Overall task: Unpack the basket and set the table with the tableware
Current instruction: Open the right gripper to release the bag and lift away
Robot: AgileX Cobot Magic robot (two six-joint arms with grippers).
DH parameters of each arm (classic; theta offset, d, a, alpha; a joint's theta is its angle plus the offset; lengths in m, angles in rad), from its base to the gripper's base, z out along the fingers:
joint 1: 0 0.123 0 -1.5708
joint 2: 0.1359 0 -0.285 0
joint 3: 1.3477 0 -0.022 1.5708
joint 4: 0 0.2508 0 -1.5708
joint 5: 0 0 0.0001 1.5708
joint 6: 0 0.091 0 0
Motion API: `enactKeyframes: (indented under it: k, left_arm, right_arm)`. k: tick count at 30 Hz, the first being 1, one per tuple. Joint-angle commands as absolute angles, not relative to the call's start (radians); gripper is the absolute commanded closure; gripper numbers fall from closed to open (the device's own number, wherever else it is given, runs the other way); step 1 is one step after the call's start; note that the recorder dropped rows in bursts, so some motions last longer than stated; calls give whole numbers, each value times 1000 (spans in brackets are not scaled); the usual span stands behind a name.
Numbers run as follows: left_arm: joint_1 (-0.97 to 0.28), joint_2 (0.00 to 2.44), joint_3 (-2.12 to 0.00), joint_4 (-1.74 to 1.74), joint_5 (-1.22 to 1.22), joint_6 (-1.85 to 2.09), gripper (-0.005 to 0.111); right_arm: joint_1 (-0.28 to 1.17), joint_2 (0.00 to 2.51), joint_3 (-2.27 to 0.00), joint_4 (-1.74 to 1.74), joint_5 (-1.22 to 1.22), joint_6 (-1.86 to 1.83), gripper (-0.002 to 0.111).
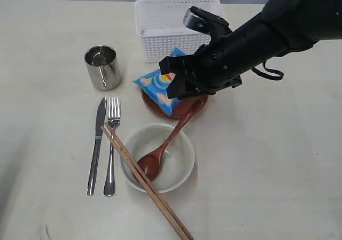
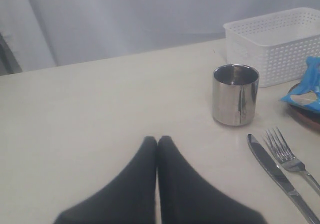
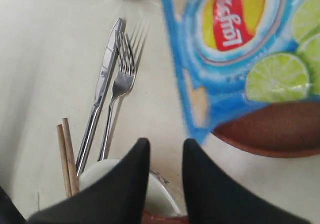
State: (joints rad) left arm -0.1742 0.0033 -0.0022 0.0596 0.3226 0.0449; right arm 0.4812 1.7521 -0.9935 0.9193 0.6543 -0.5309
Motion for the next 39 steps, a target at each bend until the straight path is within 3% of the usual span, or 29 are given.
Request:
enactKeyframes:
  k: [1, 6, 9, 12, 15, 39]
  left_arm:
    - [-172, 0, 0, 51, 322, 44, 107]
    - [-172, 0, 0, 51, 322, 44, 107]
    - [-172, 0, 0, 51, 322, 44, 107]
    - [-172, 0, 0, 51, 322, 44, 107]
    - [-172, 0, 0, 51, 322, 44, 107]
    - [-172, 0, 0, 51, 322, 44, 107]
  right_arm:
    - [482, 1751, -999, 918, 667, -517, 58]
    - [482, 1748, -999, 918, 651, -517, 57]
    - [480, 1748, -1023, 898, 649, -517, 63]
    - [480, 1748, -1071, 848, 641, -517, 81]
    - [480, 1750, -1091, 802, 567, -517, 109]
    - [482, 1949, -1091, 807, 459, -495, 109]
